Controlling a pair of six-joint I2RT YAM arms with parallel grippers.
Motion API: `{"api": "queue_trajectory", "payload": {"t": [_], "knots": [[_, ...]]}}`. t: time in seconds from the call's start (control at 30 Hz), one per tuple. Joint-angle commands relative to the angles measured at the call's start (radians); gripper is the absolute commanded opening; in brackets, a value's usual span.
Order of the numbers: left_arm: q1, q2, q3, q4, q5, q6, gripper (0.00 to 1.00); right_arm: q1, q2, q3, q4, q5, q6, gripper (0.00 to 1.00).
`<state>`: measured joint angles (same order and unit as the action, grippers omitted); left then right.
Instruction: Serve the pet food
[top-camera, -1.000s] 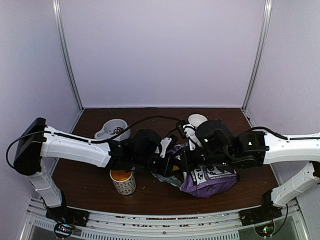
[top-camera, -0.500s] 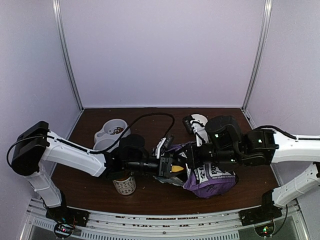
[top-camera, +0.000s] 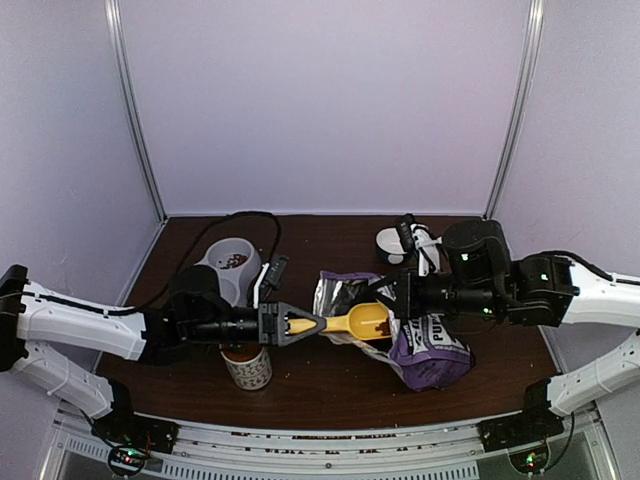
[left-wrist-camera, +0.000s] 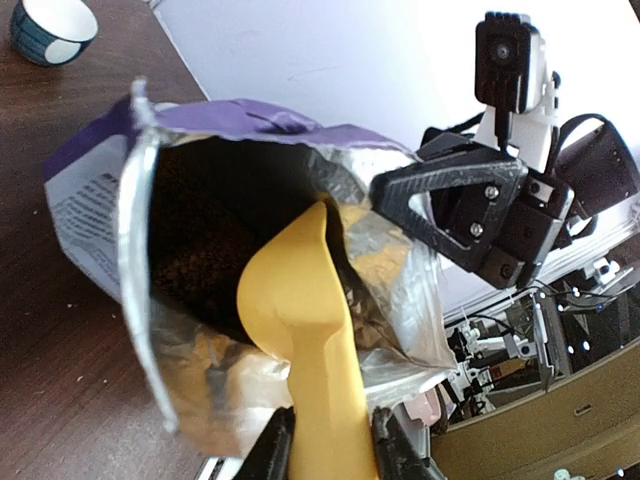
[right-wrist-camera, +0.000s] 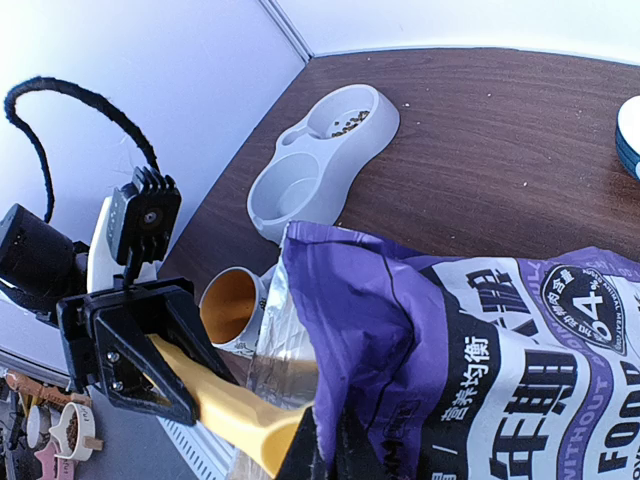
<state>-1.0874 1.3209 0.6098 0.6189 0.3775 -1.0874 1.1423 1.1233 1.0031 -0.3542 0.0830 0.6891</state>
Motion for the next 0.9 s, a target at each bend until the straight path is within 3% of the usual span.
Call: {"api": "queue_trajectory", "payload": {"t": [0.0, 0.5, 0.87], "knots": [[0.05, -0.102, -0.089, 0.0, -0.021, -0.071, 0.0, -0.021, -0.028, -0.008, 0.056, 0.021, 0.021, 0.0], [0.153, -0.538, -0.191, -0.295, -0.016, -0.105, 0.0, -0.056, -0.035, -0.001, 0.034, 0.027, 0.041, 0.0], [0.167, -0.486, -0.076, -0.17, 0.09, -0.16, 0.0, -0.062, -0.034, 0.0, 0.025, 0.033, 0.055, 0.0]]}}
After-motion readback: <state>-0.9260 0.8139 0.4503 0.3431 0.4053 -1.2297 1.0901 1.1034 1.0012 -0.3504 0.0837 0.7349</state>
